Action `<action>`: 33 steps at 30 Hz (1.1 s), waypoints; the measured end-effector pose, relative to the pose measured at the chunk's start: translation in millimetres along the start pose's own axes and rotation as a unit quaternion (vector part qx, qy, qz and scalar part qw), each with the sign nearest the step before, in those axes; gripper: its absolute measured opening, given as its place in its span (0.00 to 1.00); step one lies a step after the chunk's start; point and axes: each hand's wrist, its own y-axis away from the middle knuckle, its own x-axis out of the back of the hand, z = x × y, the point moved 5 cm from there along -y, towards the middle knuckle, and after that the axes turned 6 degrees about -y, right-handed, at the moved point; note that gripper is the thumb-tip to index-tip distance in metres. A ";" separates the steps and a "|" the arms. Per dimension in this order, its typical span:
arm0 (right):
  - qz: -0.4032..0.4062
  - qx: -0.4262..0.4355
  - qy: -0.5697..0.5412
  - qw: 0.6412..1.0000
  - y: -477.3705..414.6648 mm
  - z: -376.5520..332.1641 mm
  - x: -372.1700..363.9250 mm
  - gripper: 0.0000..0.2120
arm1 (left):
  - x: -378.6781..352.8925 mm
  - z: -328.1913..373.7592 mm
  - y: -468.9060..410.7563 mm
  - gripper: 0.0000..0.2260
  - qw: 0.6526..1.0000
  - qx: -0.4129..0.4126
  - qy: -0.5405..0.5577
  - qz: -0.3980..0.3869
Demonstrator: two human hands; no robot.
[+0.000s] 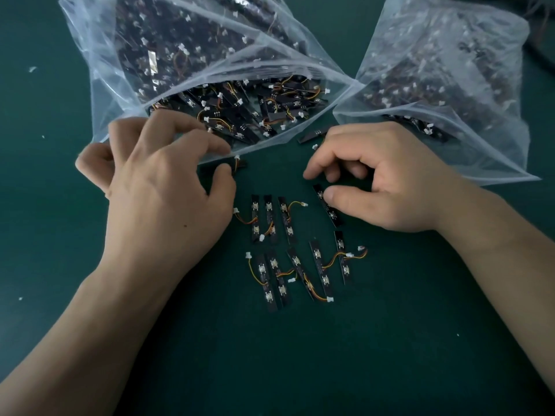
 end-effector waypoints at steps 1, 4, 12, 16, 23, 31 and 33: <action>0.000 0.000 0.001 1.000 -0.1 0.0 0.1 0.10 | 0.3 -1.0 -0.6 0.08 1.000 0.005 -0.001 0.001; 0.000 0.001 0.003 1.000 -0.2 -0.2 -0.3 0.10 | 3.8 -0.3 -2.4 0.08 1.000 0.005 0.010 0.013; 0.005 0.002 0.003 1.000 0.2 -0.4 -0.5 0.10 | -0.9 -0.5 -0.5 0.06 1.000 -0.012 0.010 -0.010; 0.022 0.006 -0.008 1.000 1.0 0.4 1.3 0.09 | 0.4 0.8 -0.5 0.04 0.999 -0.043 0.011 0.017; 0.211 0.124 0.065 0.967 7.3 -20.0 7.4 0.06 | 7.8 22.6 2.0 0.05 0.978 -0.178 0.103 0.042; 0.095 0.151 0.027 0.984 3.4 -23.6 -7.9 0.06 | 3.1 16.1 1.4 0.07 0.963 -0.111 0.246 -0.029; 0.086 0.143 0.016 0.986 3.4 -23.9 -8.9 0.04 | 4.3 15.6 0.8 0.06 0.961 -0.104 0.257 -0.023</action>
